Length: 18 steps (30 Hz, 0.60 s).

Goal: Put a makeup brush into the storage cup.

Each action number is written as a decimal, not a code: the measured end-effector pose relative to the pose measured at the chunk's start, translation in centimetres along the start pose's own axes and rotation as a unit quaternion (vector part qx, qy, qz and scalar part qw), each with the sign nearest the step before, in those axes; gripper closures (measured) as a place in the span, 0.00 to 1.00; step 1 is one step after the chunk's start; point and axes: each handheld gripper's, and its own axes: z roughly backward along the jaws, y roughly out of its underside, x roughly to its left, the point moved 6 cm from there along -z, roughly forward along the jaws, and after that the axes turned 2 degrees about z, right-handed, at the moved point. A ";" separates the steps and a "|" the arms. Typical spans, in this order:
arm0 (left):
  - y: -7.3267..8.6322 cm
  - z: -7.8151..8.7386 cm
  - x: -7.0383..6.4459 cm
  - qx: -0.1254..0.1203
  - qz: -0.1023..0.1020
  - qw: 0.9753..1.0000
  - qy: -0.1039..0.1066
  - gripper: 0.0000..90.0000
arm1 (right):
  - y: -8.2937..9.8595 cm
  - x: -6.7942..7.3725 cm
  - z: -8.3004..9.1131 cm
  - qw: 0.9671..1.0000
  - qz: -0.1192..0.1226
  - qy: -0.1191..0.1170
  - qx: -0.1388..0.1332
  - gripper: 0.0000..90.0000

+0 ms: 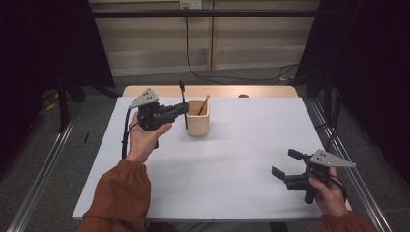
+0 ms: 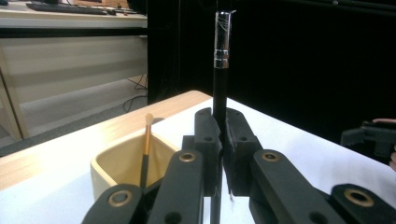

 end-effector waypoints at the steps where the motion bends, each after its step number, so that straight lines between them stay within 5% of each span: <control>1: -0.1 -0.1 0.1 -0.001 -0.001 1.000 -0.002 0.95 | 0.0 0.0 0.0 1.000 0.001 0.001 0.000 0.01; 18: -2.0 -3.2 0.9 0.002 -0.012 1.000 -0.009 0.95 | 0.3 0.1 -0.1 1.000 0.003 -0.004 0.003 0.01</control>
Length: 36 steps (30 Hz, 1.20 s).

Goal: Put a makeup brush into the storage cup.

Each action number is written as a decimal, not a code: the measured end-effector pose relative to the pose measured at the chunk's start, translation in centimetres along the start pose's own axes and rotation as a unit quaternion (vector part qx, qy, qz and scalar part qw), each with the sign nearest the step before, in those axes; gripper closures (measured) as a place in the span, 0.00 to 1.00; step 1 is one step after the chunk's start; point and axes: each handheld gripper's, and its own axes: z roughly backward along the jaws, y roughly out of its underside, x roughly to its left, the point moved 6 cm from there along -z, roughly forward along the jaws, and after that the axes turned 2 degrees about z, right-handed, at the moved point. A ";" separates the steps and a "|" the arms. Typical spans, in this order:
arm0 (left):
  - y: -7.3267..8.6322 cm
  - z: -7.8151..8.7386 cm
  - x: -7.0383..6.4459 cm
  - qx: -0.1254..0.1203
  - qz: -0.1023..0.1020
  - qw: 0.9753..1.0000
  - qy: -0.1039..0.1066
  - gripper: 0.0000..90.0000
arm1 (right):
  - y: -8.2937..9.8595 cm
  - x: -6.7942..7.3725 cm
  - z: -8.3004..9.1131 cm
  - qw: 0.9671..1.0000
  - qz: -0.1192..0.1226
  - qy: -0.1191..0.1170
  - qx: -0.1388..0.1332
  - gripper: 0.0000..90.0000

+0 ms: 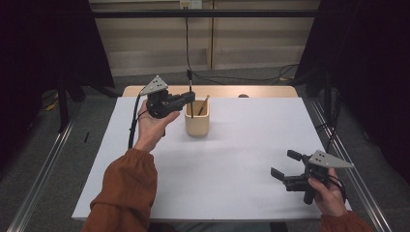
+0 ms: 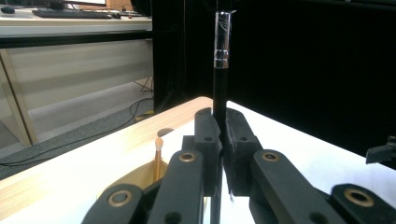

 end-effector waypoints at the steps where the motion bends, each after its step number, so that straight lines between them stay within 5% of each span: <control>1: -0.2 -0.2 0.0 -0.001 0.000 1.000 -0.002 0.95 | 0.0 0.0 0.0 1.000 0.000 0.000 0.000 0.01; 23: 0.3 -2.5 3.8 0.006 0.007 0.999 -0.045 0.95 | 0.1 0.0 0.0 1.000 0.001 -0.002 0.003 0.00; 36: 1.7 -4.0 3.8 0.018 0.005 0.999 -0.047 0.95 | 0.2 0.0 0.0 1.000 -0.003 -0.003 0.001 0.00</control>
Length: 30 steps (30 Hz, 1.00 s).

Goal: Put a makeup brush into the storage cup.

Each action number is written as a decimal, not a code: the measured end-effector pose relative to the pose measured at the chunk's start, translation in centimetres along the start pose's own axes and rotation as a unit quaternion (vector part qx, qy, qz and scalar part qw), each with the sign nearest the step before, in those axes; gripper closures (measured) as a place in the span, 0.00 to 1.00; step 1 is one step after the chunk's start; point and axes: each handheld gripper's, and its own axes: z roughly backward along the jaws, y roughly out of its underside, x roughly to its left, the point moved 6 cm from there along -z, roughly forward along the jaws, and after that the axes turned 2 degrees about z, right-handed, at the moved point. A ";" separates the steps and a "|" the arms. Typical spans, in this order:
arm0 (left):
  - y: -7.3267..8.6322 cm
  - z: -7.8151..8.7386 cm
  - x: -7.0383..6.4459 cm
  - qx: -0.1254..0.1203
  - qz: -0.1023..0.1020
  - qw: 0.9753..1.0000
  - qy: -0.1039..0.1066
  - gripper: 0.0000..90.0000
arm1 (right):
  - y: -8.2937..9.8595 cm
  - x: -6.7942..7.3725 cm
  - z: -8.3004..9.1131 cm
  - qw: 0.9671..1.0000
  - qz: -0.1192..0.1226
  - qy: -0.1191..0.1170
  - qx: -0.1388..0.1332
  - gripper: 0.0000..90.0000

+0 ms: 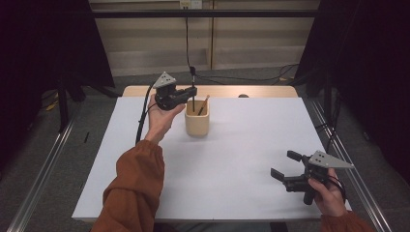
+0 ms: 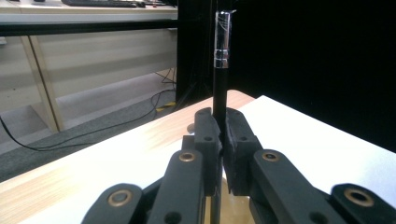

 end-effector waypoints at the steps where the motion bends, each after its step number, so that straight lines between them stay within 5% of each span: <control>1: 0.1 0.0 -0.1 0.000 0.001 1.000 0.001 0.95 | 0.0 0.0 0.0 1.000 0.001 0.000 0.001 0.00; 30: 4.0 -0.2 0.2 0.018 0.004 1.000 0.002 0.95 | 0.1 0.1 0.0 1.000 0.002 -0.002 0.003 0.00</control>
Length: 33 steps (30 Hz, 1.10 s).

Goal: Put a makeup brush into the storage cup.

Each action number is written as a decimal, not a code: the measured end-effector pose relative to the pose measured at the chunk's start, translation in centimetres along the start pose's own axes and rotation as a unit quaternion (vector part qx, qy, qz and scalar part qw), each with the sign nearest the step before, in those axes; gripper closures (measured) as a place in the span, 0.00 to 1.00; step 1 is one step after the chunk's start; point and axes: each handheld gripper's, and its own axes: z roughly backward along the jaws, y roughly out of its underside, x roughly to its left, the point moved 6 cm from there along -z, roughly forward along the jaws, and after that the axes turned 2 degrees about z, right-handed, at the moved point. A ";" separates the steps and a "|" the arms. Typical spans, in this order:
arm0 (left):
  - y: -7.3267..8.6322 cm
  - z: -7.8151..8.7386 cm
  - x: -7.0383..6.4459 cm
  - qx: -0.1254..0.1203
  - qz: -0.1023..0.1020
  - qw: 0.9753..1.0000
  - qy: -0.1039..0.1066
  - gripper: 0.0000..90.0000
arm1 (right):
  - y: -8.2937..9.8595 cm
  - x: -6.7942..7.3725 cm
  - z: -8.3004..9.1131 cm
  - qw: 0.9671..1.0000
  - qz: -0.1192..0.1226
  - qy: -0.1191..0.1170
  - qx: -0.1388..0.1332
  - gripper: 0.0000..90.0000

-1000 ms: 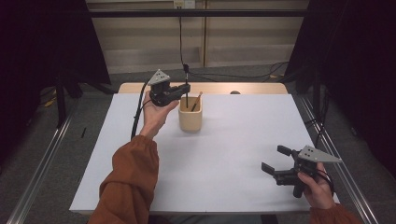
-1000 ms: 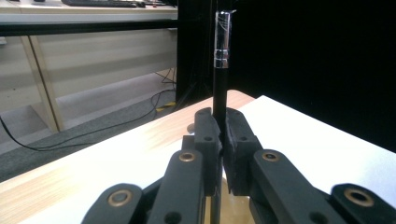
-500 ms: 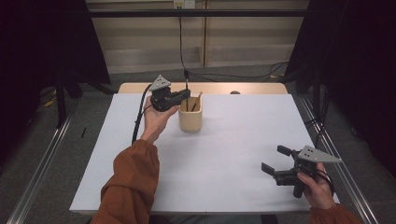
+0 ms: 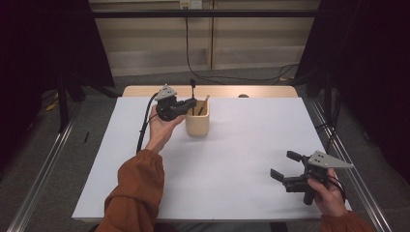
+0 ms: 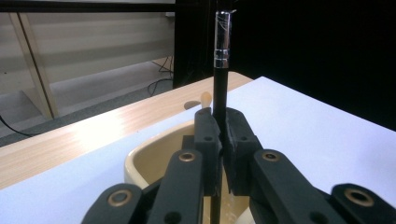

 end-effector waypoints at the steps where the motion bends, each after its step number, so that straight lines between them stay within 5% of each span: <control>1: 0.2 0.0 0.0 0.004 -0.004 1.000 0.000 0.95 | 0.0 0.0 0.0 1.000 -0.001 0.000 -0.001 0.00; 11: 0.5 -0.2 -0.1 -0.001 -0.008 1.000 -0.005 0.91 | 0.0 -0.1 0.0 1.000 -0.002 0.000 0.000 0.00; 18: 0.5 -0.4 0.0 -0.007 -0.008 1.000 -0.021 0.71 | 0.0 -0.1 0.0 1.000 -0.003 0.000 0.001 0.00; 33: 0.6 -0.5 0.4 -0.010 0.006 1.000 -0.022 0.28 | 0.2 -0.6 0.2 1.000 -0.012 0.007 -0.002 0.00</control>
